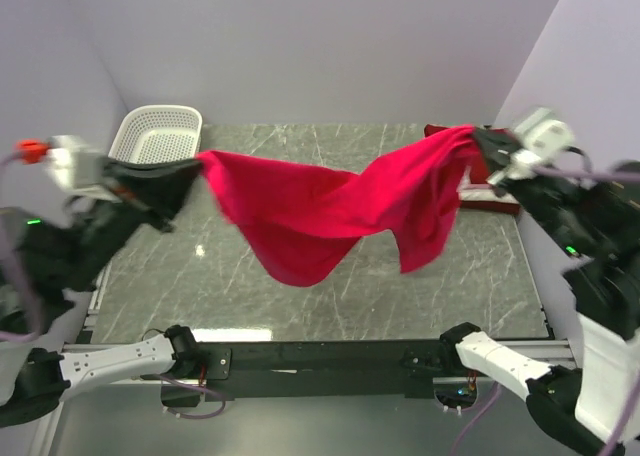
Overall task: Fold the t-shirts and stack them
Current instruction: Flatten the tshirt out
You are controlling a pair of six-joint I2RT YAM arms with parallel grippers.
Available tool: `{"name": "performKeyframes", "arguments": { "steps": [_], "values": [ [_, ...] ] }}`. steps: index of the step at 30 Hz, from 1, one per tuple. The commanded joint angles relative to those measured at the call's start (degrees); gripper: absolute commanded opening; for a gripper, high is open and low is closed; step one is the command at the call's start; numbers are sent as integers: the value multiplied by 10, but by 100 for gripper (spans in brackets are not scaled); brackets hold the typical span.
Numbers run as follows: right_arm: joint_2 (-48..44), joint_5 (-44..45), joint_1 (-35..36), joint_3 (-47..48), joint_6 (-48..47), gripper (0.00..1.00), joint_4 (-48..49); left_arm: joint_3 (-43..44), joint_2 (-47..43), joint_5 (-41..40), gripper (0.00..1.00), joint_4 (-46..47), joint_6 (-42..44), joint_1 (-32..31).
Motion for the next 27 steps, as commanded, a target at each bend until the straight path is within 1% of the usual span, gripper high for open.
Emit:
{"name": "performKeyframes", "arguments": {
  "steps": [1,2,4,5,8,9,10,11,12,13,14,15,16,17,18,19,20,21,22,23,24,25,26,27],
  "values": [
    [-20,18,-30,64,0,0,9,51,0,37,1,-11,50,1],
    [-25,22,-35,72,4,0,13,63,-1,28,1,-5,53,1],
    [-26,41,-43,76,9,0,22,54,-10,10,1,21,65,1],
    [-21,48,-44,71,9,0,28,46,-14,-38,1,31,69,1],
    [0,54,-43,28,17,0,51,-21,-17,-157,1,68,80,0],
    [7,54,-43,-9,24,0,72,-43,-16,-220,1,80,81,1],
    [23,57,-44,-30,29,0,86,-95,-18,-240,1,93,81,1],
    [34,66,-45,-51,35,0,117,-123,-19,-258,1,129,80,1],
    [46,67,-48,-89,41,0,133,-148,-19,-296,1,140,63,1],
    [75,65,-56,-106,46,0,148,-204,-15,-313,1,153,52,3],
    [92,58,-61,-122,60,0,180,-233,-12,-327,1,179,38,25],
    [110,49,-66,-147,69,0,193,-258,1,-296,1,180,-20,51],
    [157,39,-74,-155,76,0,204,-307,8,-238,1,184,-51,91],
    [214,25,-77,-162,96,0,226,-350,34,-110,1,200,-122,204],
    [214,23,-77,-158,106,0,234,-350,52,-109,1,216,-152,271],
    [281,25,-78,-151,115,0,240,-385,77,19,1,239,-171,329],
    [318,34,-78,-139,142,9,243,-392,109,59,8,255,-192,427],
    [359,65,-78,-91,156,27,230,-390,193,104,36,264,-221,466],
    [441,85,-77,-58,166,65,210,-355,238,124,53,247,-241,496],
    [478,105,-77,-18,182,71,180,-329,275,164,62,224,-250,535],
    [507,126,-80,38,185,74,129,-308,318,164,77,205,-247,539],
    [523,116,-84,40,187,75,123,-281,323,158,83,204,-239,539],
    [513,102,-90,22,184,76,129,-272,322,162,86,205,-231,539],
    [496,86,-99,-39,177,76,159,-266,312,168,93,204,-209,539]
  ]
}}
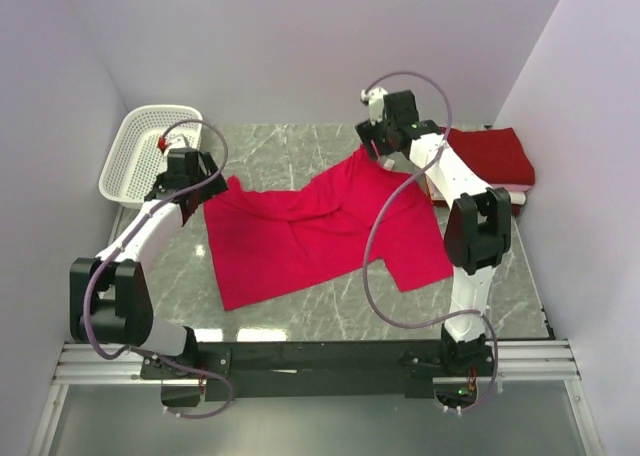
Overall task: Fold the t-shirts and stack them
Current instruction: Flatten the tshirt out
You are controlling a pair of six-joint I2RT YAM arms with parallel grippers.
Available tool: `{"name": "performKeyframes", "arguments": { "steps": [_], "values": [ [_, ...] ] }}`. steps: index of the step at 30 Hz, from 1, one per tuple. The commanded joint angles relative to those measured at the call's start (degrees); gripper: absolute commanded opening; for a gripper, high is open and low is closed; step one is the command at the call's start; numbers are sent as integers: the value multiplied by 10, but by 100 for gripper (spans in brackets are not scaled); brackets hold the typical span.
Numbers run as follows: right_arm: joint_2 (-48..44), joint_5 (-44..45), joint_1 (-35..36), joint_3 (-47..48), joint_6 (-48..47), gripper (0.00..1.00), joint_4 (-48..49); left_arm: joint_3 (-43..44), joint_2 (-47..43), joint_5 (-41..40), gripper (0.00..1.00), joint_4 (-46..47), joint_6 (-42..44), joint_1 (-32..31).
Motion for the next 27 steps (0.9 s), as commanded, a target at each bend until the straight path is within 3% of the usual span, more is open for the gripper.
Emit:
{"name": "performKeyframes", "arguments": {
  "steps": [1,4,7,8,11,13,19,20,22,27],
  "values": [
    [-108,-32,-26,-47,14,77,5,80,-53,90,95,18,-2,-6],
    [-168,-129,-40,-127,-68,78,-34,92,-73,147,94,-8,57,-6],
    [-231,-225,-54,-215,-199,77,-120,72,-99,252,92,-38,113,-11],
    [-246,-271,-55,-261,-286,77,-175,63,-107,277,91,-58,134,-23],
    [-305,-280,-57,-342,-434,73,-231,19,-140,308,89,-95,155,-64],
    [-339,-262,-57,-420,-476,71,-234,-10,-162,300,86,-117,150,-86],
    [-381,-204,-54,-557,-542,71,-179,-79,-195,277,74,-171,-93,-194],
    [-383,-196,-52,-579,-555,71,-165,-97,-202,247,75,-166,-138,-250],
    [-383,-176,-44,-599,-560,71,-147,-140,-219,209,76,-167,-176,-314],
    [-382,-133,6,-654,-562,71,-91,-193,-206,136,78,-198,-217,-374]
  ]
}}
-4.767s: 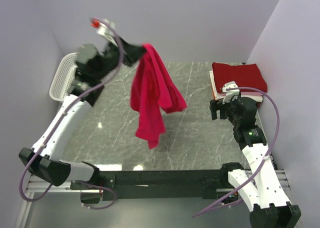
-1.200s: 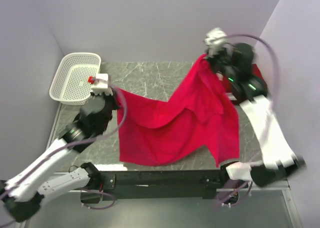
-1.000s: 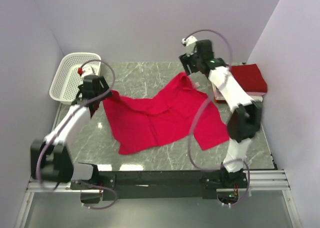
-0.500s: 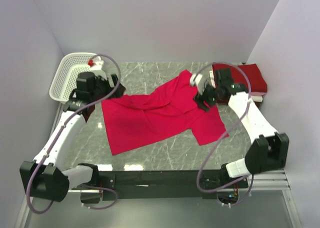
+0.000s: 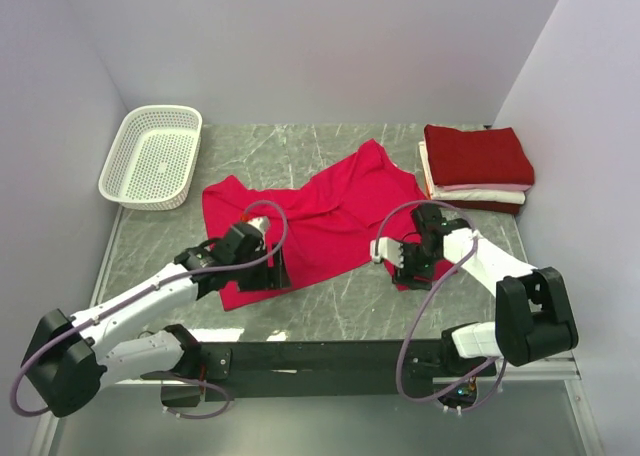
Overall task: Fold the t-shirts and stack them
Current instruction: Flatten the tshirt out
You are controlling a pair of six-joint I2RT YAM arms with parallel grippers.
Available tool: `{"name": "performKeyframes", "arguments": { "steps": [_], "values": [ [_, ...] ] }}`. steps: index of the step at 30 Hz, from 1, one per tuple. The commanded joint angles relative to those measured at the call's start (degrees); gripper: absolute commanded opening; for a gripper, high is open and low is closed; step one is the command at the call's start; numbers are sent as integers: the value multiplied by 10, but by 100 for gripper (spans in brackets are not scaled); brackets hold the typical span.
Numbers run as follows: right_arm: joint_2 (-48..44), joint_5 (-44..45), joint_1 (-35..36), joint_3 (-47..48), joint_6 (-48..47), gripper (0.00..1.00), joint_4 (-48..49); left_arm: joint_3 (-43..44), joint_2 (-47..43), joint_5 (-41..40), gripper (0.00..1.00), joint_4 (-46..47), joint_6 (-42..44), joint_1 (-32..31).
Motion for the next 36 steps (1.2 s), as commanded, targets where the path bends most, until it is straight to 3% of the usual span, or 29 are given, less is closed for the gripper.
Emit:
{"name": "performKeyframes", "arguments": {
  "steps": [1,5,8,9,10,12,16,18,23,25,26,31,36],
  "values": [
    [-17,43,37,-30,-28,71,64,-14,14,-90,78,-33,-63,-25],
    [8,60,55,-37,-23,69,82,3,68,-144,79,-48,-56,-56],
    [23,69,68,-41,-20,61,89,19,99,-164,79,-48,-51,-60],
    [26,71,72,-41,-21,55,87,25,103,-169,79,-49,-52,-60],
    [27,71,74,-39,-19,38,83,29,102,-179,79,-50,-51,-60],
    [16,60,76,-30,-22,14,51,41,81,-193,79,-59,-50,-60],
    [-41,48,80,-24,-71,3,-65,70,9,-218,79,-54,-18,-60],
    [-89,48,81,-15,-103,2,-160,98,-34,-223,80,-36,44,-60],
    [-198,24,82,17,-122,1,-329,169,-56,-248,91,5,219,-60],
    [-240,13,81,28,-65,35,-320,191,-48,-254,94,25,276,-60],
    [-257,13,81,27,-42,44,-281,202,-36,-267,96,29,291,-60],
    [-223,-31,32,57,38,48,-128,215,0,-299,96,32,345,-59],
    [-67,-152,8,135,28,49,-50,142,-43,-327,96,64,350,-59]
  ]
}}
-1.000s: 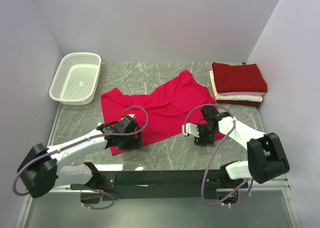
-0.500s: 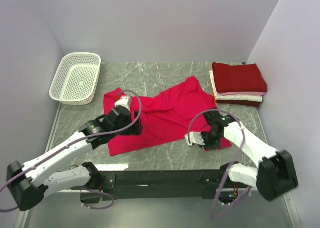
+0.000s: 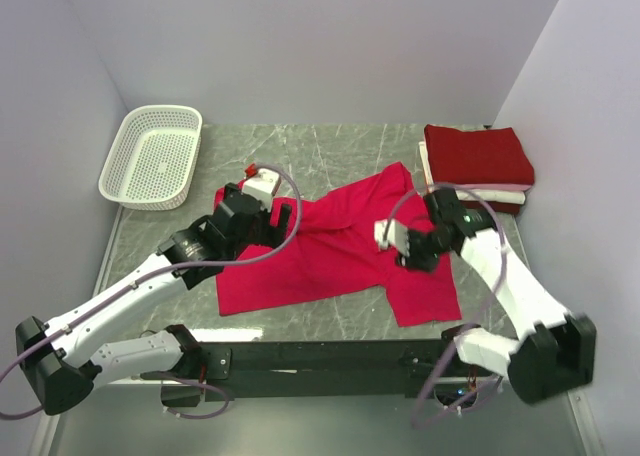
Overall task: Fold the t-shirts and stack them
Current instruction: Flatten the tshirt out
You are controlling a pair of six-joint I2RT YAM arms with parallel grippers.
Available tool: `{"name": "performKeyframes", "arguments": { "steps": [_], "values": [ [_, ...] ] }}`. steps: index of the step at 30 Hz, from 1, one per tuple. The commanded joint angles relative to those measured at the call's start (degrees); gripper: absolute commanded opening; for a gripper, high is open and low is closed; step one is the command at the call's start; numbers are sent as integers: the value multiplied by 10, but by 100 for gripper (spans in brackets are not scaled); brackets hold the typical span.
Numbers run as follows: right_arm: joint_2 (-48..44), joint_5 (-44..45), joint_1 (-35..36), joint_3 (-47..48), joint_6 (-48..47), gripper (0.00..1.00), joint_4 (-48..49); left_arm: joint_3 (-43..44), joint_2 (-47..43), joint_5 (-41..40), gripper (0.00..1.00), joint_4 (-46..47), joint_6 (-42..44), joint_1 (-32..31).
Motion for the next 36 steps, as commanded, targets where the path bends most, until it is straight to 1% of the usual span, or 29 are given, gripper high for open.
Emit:
{"name": "performKeyframes", "arguments": {
  "steps": [1,2,3,5,8,18,24,27,28,31,34,35,36],
  "values": [
    [83,-91,0,46,33,49,118,-49,-49,-37,96,38,36,-2],
    [119,-88,13,50,41,49,159,-76,-73,-37,96,46,37,-1],
    [138,-72,19,56,47,48,174,-87,-83,-38,96,62,39,-1],
    [196,-62,34,82,53,48,182,-111,-109,-42,97,75,51,0],
    [254,-41,39,111,63,47,182,-121,-122,-57,98,82,59,0],
    [335,17,54,121,91,48,214,-118,-115,-45,96,73,54,3],
    [376,45,61,133,100,45,221,-118,-121,-45,96,73,52,4],
    [378,46,61,139,106,31,224,-120,-124,-44,96,73,53,4],
    [372,46,61,141,106,23,220,-121,-125,-43,96,74,52,4],
    [351,51,61,160,114,9,205,-117,-122,-43,96,72,52,4],
    [336,54,60,199,115,0,182,-116,-120,-40,96,72,52,6],
    [336,56,62,214,118,0,176,-117,-120,-40,96,71,52,6],
    [341,59,62,251,120,0,169,-116,-121,-39,96,71,51,7]
  ]
}}
